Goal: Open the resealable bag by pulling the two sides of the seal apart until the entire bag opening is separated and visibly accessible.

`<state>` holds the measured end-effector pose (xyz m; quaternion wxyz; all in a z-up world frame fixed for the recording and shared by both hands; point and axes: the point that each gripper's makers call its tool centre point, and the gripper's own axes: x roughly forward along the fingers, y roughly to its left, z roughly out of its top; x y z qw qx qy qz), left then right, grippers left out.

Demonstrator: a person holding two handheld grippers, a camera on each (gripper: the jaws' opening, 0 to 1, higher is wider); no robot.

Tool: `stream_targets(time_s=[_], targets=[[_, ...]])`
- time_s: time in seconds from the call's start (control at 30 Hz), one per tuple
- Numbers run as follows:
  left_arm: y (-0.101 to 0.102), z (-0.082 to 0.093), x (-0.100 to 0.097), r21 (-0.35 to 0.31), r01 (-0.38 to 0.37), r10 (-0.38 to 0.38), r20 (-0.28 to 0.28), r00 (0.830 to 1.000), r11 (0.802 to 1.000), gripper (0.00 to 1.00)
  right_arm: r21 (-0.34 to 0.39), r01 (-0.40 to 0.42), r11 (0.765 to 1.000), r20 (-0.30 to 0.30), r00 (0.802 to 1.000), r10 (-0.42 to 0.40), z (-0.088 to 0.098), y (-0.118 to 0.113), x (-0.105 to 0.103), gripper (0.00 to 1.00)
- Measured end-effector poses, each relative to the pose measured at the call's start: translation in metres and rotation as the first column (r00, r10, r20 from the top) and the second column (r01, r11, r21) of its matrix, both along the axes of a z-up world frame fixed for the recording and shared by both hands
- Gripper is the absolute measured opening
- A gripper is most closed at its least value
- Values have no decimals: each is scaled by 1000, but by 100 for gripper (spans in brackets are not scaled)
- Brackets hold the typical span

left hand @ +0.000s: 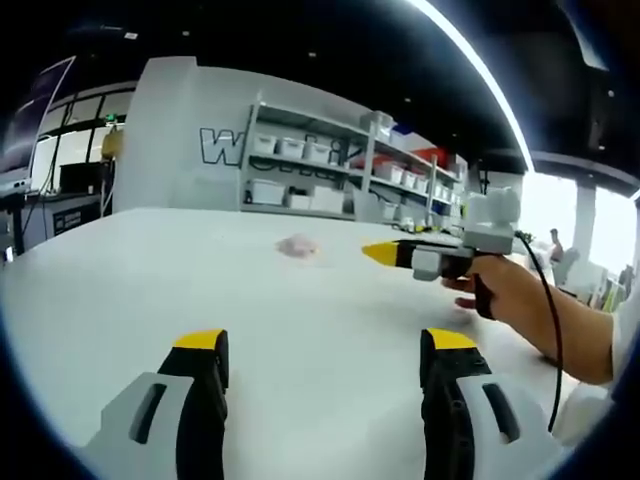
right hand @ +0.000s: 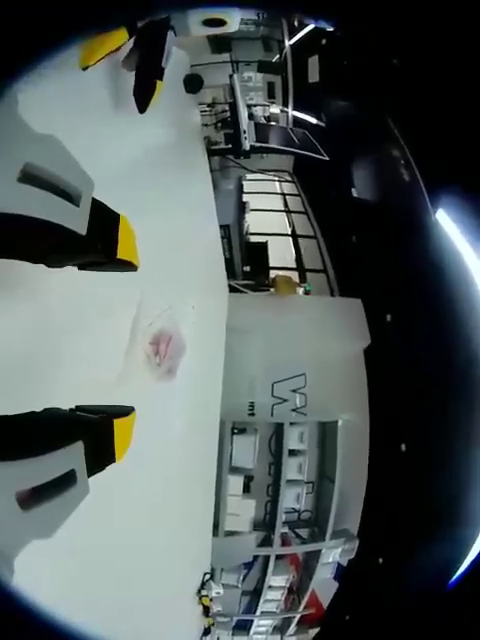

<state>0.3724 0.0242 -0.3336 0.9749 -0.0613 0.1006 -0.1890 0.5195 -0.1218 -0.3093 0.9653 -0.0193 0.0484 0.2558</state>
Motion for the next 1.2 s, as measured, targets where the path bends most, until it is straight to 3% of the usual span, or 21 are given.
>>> stream_targets(time_s=[0.63,1.2], targets=[[2,-1,0,-2,-5,5,-3,1000,1000,78,14,-5,1000,4,1000,5,-1,-7,-23,53],[3,0,0,-5,-10,10,2,1000,1000,78,46,-13,999,21,1000,12,3,-12,-61,51]])
